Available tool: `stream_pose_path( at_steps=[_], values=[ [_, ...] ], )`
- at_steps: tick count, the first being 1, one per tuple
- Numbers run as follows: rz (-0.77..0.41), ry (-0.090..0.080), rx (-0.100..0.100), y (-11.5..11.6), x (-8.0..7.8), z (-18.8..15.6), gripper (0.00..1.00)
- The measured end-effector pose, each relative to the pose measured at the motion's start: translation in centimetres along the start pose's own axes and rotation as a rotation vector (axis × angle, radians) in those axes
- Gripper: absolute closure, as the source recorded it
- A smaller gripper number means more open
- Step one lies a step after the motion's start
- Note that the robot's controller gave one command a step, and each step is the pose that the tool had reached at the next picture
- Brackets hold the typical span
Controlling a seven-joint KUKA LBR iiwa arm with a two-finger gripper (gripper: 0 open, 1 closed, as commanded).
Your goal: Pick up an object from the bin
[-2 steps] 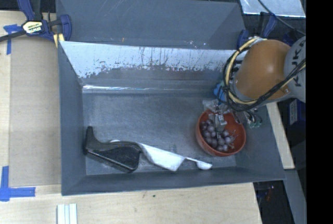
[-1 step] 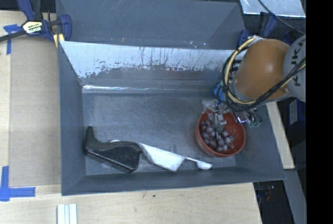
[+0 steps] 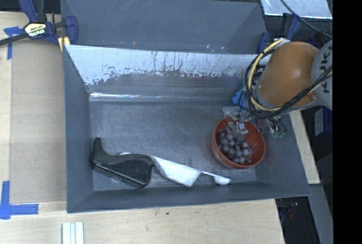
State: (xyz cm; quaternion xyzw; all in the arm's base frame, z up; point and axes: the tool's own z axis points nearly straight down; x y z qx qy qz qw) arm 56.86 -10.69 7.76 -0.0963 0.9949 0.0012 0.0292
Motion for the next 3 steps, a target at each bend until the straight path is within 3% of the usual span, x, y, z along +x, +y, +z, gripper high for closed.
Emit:
stream_pose_path(
  at_steps=[3],
  values=[
    [0.0, 0.0, 0.0, 0.0, 0.0, 0.0, 1.0]
  ],
)
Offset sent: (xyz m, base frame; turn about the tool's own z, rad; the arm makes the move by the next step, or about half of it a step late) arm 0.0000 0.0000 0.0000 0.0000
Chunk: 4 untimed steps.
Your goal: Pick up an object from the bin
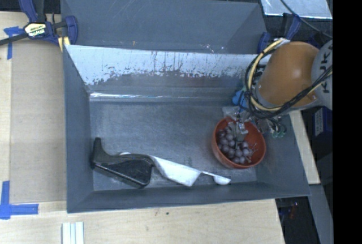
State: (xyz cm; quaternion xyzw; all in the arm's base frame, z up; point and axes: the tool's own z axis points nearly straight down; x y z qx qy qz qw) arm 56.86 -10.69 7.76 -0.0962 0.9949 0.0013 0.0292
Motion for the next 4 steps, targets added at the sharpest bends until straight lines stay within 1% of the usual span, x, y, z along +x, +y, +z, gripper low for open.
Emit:
stream_pose_path(
  at_steps=[4],
  values=[
    [0.0, 0.0, 0.0, 0.0, 0.0, 0.0, 1.0]
  ],
)
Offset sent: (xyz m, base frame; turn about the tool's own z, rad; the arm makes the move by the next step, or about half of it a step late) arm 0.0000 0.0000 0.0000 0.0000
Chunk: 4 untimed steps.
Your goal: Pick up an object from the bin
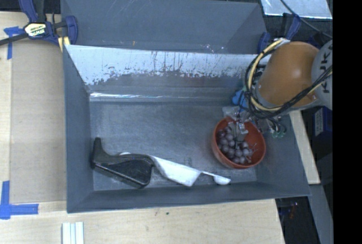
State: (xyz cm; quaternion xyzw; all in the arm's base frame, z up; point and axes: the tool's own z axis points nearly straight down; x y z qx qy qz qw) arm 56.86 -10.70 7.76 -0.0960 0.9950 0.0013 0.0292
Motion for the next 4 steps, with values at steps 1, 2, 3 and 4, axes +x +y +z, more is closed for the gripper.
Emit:
stream_pose_path(
  at_steps=[1, 2, 3, 4],
  values=[
    [-0.094, -0.005, 0.003, 1.5, -2.3, 0.2, 1.0],
    [-0.094, -0.005, 0.002, 1.5, -2.3, 0.2, 1.0],
    [-0.106, -0.012, 0.004, 1.6, -2.5, -1.2, 1.0],
    [-0.115, -0.015, 0.005, 1.6, -2.8, -0.7, 1.0]
  ],
)
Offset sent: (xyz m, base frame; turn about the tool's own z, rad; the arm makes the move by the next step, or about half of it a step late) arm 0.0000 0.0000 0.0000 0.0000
